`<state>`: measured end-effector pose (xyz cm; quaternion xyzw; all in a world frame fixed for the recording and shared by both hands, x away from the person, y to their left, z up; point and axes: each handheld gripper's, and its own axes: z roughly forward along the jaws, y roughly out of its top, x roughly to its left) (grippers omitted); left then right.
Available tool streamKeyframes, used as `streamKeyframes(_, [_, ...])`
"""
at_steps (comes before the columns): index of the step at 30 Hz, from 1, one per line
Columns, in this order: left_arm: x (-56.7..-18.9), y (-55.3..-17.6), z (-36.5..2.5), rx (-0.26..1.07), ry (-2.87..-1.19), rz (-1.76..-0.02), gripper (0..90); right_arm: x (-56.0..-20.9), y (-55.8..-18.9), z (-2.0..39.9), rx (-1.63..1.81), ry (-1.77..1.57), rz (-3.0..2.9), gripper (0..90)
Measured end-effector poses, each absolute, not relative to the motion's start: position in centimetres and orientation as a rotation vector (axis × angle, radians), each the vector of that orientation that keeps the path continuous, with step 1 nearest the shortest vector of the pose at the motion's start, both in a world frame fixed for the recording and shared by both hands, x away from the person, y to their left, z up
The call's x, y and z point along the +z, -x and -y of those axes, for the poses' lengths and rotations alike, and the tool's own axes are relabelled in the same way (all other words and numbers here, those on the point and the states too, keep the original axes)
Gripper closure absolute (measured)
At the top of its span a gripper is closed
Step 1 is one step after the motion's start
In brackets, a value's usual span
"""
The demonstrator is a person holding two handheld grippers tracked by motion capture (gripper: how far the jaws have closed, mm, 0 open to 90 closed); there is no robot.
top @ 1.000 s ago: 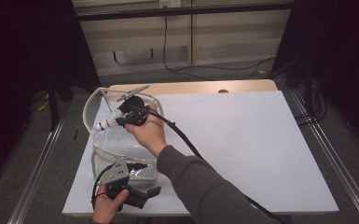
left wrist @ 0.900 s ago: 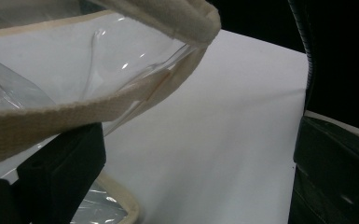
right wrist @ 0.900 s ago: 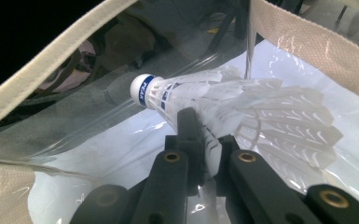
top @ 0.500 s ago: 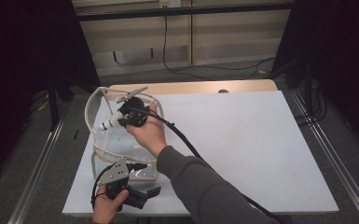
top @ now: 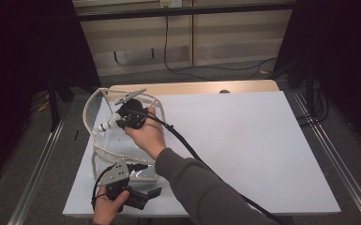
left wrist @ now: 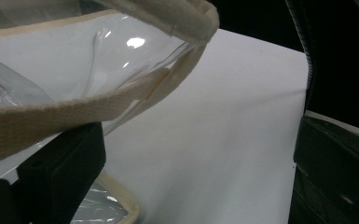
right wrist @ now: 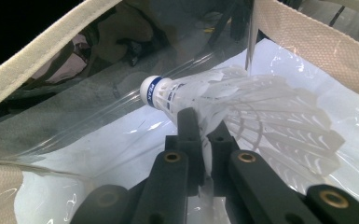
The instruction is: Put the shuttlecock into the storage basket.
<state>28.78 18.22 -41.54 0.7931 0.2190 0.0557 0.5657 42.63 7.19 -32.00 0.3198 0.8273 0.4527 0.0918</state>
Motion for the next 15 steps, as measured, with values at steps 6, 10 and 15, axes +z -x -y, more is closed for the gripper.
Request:
streamKeyframes(6, [-41.57, -28.77, -18.19, 0.131, -1.863, -0.518, 2.5, -32.22, -42.6, -7.37, 1.341, -0.937, -2.456, 87.5])
streamKeyframes(10, [-41.57, -28.79, -18.18, 0.131, -1.863, -0.517, 2.5, -32.22, -42.57, -7.41, 1.336, -0.933, -2.455, 87.5])
streamKeyframes(15, [-41.57, -28.75, -18.21, 0.13, -1.862, -0.519, 2.5, -32.46, -42.69, -7.39, 1.325, -0.932, -2.458, 87.5])
